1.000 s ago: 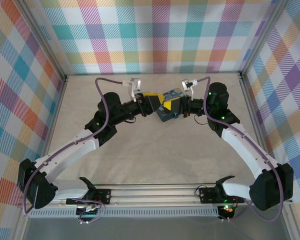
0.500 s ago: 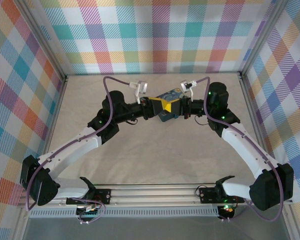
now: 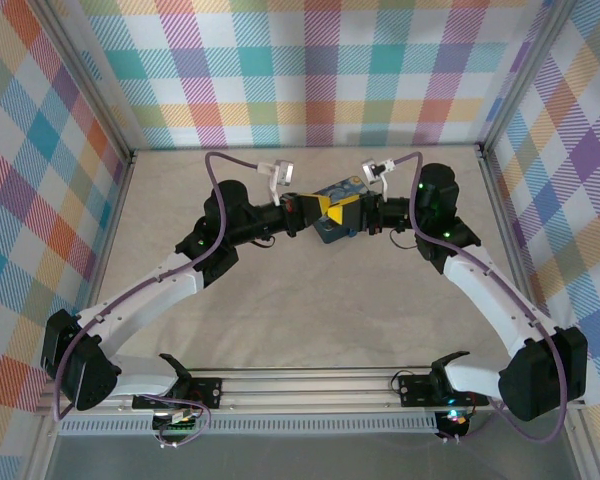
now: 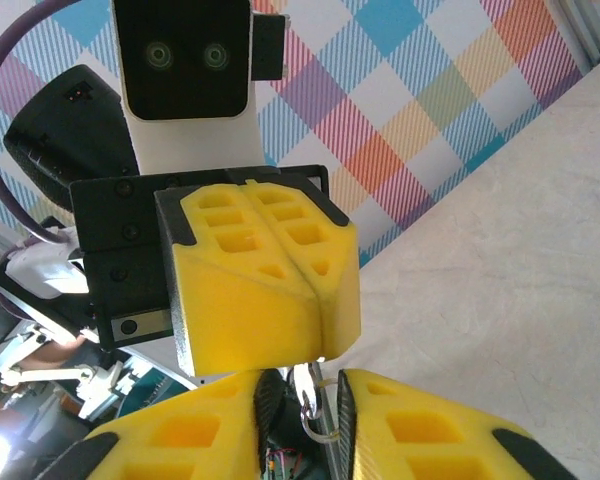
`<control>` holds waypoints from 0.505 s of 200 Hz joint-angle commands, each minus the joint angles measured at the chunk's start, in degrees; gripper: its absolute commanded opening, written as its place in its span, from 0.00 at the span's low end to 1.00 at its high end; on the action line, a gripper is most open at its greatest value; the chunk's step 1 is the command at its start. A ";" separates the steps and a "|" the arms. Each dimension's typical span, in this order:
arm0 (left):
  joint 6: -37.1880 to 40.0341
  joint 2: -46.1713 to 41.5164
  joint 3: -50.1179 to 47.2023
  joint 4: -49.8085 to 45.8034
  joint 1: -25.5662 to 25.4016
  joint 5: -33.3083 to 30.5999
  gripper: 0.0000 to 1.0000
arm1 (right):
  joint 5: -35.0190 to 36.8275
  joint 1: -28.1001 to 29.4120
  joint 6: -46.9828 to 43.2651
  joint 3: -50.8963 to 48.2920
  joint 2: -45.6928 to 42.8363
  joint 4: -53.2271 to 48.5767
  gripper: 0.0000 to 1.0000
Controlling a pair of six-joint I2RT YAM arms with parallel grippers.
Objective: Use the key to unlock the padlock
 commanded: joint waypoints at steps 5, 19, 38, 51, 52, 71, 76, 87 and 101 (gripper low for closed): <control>-0.28 0.03 1.99 1.77 0.24 -0.36 0.00 | -1.60 -0.07 2.01 -1.32 -0.13 4.38 0.29; -0.24 0.09 1.99 1.81 0.24 -0.54 0.00 | -1.69 -0.08 2.28 -1.37 -0.08 4.40 0.29; -0.32 0.11 1.99 1.86 0.22 -0.63 0.00 | -1.74 0.11 2.42 -1.37 -0.05 4.47 0.29; -0.43 0.12 1.99 1.86 0.20 -0.77 0.00 | -1.79 0.32 2.40 -1.28 0.03 4.46 0.29; -0.40 0.16 1.99 1.86 0.20 -0.77 0.00 | -1.78 0.34 2.42 -1.24 0.03 4.46 0.29; -0.46 0.25 1.99 1.99 0.20 -0.77 0.00 | -1.76 0.58 2.43 -1.11 0.36 4.47 0.28; -0.47 0.25 1.99 2.03 0.20 -0.85 0.00 | -1.80 0.65 2.40 -1.03 0.46 4.46 0.28; -0.49 0.21 1.99 1.94 0.22 -0.94 0.00 | -1.86 0.88 2.38 -0.93 0.69 4.47 0.28; -0.46 0.28 1.99 1.94 0.20 -1.03 0.00 | -1.82 1.06 2.41 -0.86 0.91 4.51 0.28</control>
